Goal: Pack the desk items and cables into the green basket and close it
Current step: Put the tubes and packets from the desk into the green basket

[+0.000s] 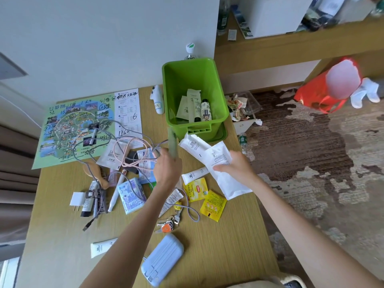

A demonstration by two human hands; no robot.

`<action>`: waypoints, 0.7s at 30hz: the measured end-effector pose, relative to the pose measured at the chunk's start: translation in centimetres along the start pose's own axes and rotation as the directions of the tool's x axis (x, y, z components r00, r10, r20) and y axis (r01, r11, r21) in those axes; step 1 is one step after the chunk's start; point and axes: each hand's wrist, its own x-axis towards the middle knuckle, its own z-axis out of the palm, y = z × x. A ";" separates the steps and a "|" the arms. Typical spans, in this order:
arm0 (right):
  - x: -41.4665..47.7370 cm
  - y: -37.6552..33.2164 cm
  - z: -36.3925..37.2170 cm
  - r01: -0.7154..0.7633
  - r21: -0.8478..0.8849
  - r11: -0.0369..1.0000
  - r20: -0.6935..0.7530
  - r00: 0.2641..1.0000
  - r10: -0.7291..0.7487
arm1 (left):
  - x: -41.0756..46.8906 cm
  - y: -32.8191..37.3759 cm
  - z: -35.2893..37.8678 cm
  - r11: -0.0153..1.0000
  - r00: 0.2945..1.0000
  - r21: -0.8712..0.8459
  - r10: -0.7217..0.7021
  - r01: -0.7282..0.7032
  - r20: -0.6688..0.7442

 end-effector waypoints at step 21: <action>0.4 -14.4 -1.6 0.227 0.241 0.944 -0.005 0.973 -0.232 | 0.4 -0.4 -20.9 0.941 0.885 -0.338 0.153 0.005 0.439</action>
